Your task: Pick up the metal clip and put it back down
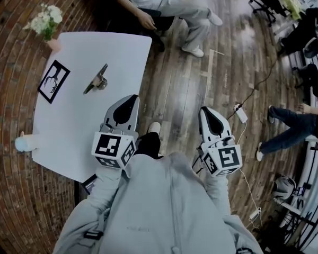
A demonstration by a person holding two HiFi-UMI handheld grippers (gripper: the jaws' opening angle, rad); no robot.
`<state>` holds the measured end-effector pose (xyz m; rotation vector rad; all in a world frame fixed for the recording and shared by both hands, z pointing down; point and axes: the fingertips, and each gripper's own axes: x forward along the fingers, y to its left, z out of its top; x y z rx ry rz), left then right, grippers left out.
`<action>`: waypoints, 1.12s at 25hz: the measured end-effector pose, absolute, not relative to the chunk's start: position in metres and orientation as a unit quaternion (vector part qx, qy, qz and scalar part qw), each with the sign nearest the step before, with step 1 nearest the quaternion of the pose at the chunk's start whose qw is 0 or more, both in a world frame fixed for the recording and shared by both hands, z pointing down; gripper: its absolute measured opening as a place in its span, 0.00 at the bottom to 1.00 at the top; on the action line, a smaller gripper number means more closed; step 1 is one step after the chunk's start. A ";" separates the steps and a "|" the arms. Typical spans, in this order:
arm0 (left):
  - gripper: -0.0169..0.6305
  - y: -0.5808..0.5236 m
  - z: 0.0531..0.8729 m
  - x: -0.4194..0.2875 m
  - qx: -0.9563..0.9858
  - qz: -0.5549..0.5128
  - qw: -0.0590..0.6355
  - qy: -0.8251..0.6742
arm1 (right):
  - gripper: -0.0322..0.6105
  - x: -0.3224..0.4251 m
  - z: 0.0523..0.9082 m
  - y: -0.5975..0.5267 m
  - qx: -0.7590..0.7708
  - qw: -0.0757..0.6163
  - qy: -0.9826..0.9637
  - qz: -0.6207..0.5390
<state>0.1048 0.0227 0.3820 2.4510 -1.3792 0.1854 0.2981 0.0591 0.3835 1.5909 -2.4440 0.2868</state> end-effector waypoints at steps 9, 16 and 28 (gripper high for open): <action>0.07 -0.035 0.392 0.058 0.820 0.056 0.179 -0.540 | 0.09 0.242 0.390 -0.032 0.470 0.126 -0.867 0.111; 0.07 -0.049 0.395 0.000 0.766 0.035 0.191 -0.613 | 0.09 0.176 0.386 -0.082 0.387 0.132 -0.908 0.096; 0.07 -0.057 0.392 -0.094 0.595 -0.004 0.185 -0.782 | 0.09 0.056 0.384 -0.177 0.166 0.147 -0.974 0.051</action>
